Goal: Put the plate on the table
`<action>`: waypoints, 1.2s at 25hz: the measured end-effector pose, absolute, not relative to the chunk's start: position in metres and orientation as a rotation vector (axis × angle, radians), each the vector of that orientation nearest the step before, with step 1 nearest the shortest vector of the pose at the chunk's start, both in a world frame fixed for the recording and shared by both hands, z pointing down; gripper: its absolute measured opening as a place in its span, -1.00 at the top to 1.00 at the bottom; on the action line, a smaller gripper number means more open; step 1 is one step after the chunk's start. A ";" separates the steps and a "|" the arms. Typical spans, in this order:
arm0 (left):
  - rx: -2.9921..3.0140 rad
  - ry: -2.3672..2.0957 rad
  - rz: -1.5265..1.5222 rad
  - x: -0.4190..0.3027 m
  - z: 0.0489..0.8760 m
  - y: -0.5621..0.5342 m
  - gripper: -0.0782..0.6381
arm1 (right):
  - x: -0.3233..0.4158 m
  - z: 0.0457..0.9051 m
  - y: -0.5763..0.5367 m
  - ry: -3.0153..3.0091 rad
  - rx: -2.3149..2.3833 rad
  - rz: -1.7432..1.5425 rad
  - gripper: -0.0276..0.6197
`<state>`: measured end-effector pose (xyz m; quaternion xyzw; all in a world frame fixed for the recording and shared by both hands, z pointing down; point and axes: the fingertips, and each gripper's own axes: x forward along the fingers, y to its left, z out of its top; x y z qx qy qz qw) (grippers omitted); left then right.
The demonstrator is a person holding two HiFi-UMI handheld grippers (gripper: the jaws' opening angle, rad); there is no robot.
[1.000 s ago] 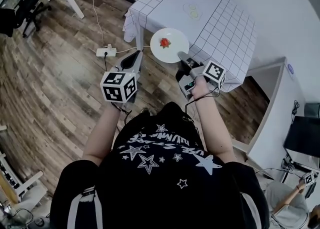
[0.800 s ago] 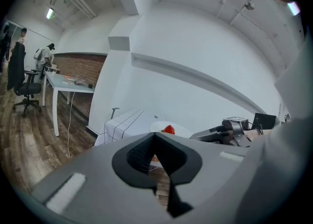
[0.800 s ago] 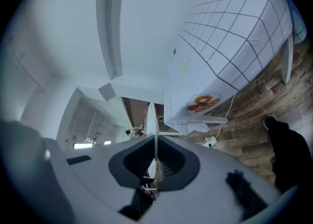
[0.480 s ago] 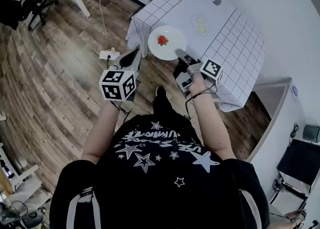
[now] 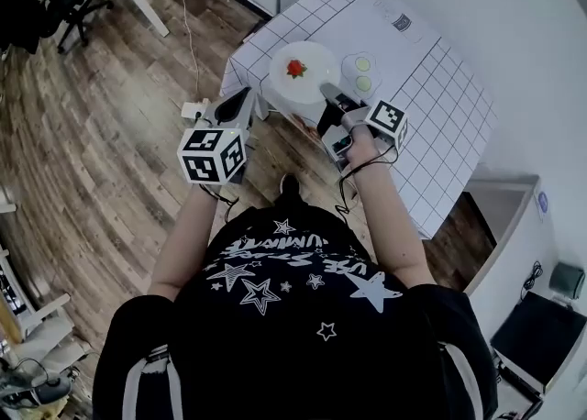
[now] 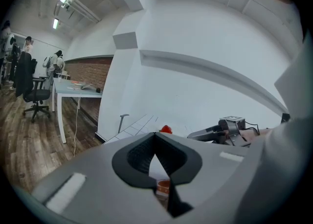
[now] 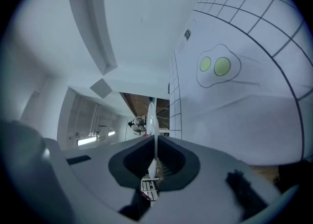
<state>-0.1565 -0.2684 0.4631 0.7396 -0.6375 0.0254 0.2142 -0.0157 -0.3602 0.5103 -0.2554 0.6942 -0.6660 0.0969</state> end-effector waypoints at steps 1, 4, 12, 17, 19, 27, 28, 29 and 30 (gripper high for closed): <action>2.043 -1.777 0.058 -0.158 0.467 -0.269 0.76 | -0.017 0.514 -0.363 2.067 -0.749 -1.969 0.85; 2.032 -1.799 0.002 -0.172 0.483 -0.250 0.76 | -0.031 0.530 -0.350 2.110 -0.727 -1.939 0.85; 1.921 -1.887 0.032 -0.176 0.476 -0.281 0.76 | -0.042 0.534 -0.396 2.133 -0.652 -2.037 0.85; 1.888 -1.869 0.070 -0.184 0.477 -0.317 0.76 | -0.048 0.536 -0.430 2.088 -0.653 -2.084 0.85; 1.893 -1.846 0.073 -0.190 0.483 -0.328 0.76 | -0.050 0.538 -0.437 2.089 -0.671 -2.079 0.85; 2.001 -1.747 0.142 -0.216 0.486 -0.396 0.76 | -0.065 0.547 -0.476 2.045 -0.770 -2.035 0.85; 2.014 -1.737 0.147 -0.221 0.487 -0.404 0.76 | -0.069 0.548 -0.481 2.045 -0.782 -2.031 0.85; 2.026 -1.725 0.151 -0.224 0.487 -0.412 0.76 | -0.072 0.550 -0.486 2.047 -0.798 -2.026 0.85; 2.037 -1.712 0.152 -0.228 0.487 -0.420 0.76 | -0.076 0.553 -0.491 2.050 -0.817 -2.021 0.85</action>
